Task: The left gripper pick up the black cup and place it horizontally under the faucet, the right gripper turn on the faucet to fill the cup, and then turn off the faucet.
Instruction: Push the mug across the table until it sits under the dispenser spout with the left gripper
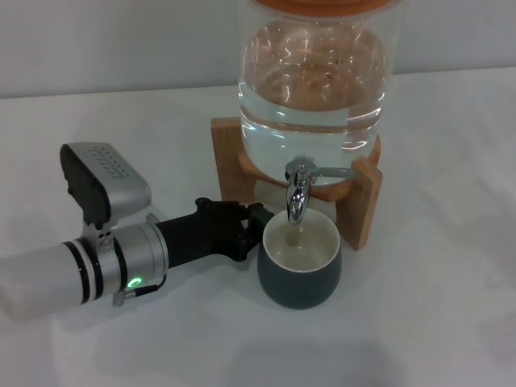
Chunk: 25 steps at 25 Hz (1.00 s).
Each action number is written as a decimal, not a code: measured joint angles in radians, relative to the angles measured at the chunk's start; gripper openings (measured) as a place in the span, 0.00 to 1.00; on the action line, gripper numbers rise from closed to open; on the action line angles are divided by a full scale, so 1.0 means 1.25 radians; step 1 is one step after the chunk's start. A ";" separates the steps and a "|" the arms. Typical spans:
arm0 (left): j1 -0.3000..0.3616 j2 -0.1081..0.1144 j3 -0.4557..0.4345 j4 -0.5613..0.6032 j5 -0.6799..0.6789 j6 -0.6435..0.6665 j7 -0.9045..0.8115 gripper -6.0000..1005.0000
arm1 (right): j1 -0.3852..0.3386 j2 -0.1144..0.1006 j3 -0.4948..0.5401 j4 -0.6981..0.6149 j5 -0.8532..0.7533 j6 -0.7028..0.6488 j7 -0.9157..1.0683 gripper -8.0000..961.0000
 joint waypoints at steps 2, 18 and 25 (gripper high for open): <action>-0.007 0.000 -0.002 -0.006 0.006 0.011 -0.001 0.19 | 0.001 0.000 0.000 0.001 0.000 -0.001 0.000 0.90; 0.021 0.004 -0.005 0.012 -0.001 -0.030 -0.002 0.57 | 0.001 0.000 0.002 0.001 0.000 -0.001 0.003 0.89; 0.048 0.005 -0.005 0.030 -0.001 -0.062 0.001 0.61 | 0.000 0.000 0.001 0.000 0.000 -0.001 0.004 0.89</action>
